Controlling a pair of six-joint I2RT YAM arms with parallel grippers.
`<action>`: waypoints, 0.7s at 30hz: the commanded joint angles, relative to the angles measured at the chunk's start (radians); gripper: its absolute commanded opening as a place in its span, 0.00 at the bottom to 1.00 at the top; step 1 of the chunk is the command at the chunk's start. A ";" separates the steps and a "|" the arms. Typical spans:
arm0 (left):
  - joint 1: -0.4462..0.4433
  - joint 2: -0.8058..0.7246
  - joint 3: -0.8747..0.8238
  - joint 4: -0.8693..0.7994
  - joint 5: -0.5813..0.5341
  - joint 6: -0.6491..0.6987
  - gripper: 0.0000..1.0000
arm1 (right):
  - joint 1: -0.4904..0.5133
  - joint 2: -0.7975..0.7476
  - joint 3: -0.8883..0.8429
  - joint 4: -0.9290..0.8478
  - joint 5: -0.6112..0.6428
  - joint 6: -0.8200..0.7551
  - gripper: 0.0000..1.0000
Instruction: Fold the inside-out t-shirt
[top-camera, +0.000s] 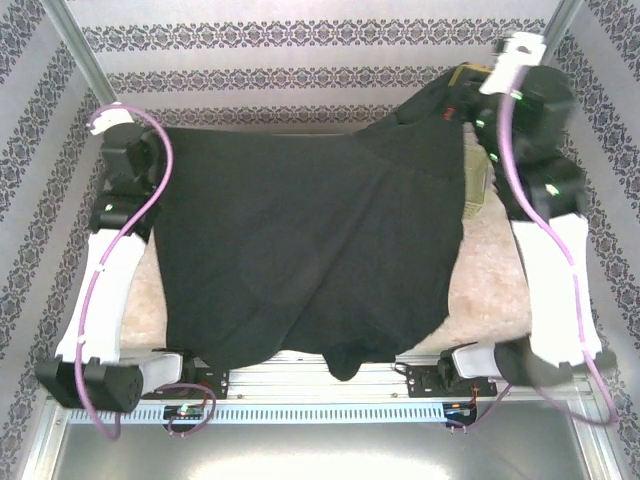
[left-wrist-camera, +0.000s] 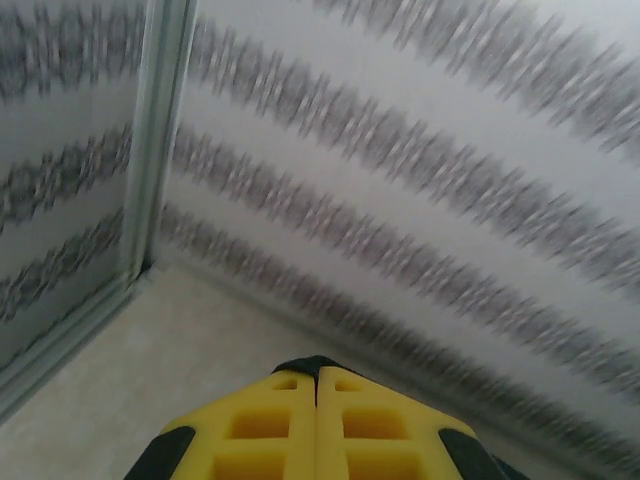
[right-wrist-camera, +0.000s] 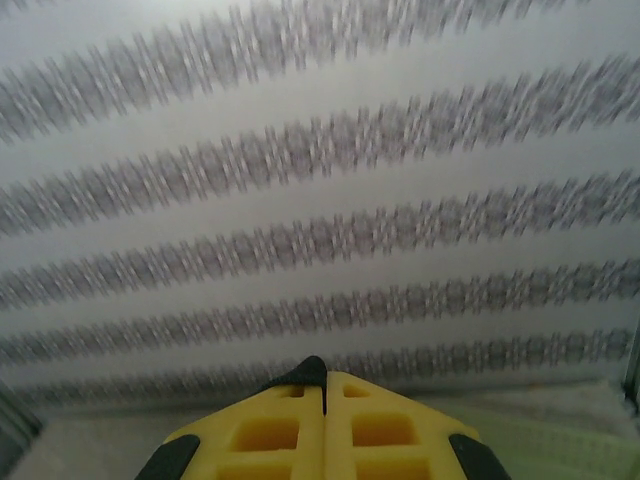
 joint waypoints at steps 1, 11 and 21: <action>0.066 0.067 -0.035 0.079 -0.004 0.030 0.00 | 0.007 0.126 -0.052 0.110 -0.054 -0.039 0.00; 0.199 0.478 0.008 0.156 0.207 -0.021 0.00 | 0.072 0.767 0.324 0.010 0.022 -0.084 0.00; 0.275 0.687 0.194 0.108 0.253 -0.040 0.00 | 0.063 1.095 0.753 -0.089 0.085 -0.049 0.00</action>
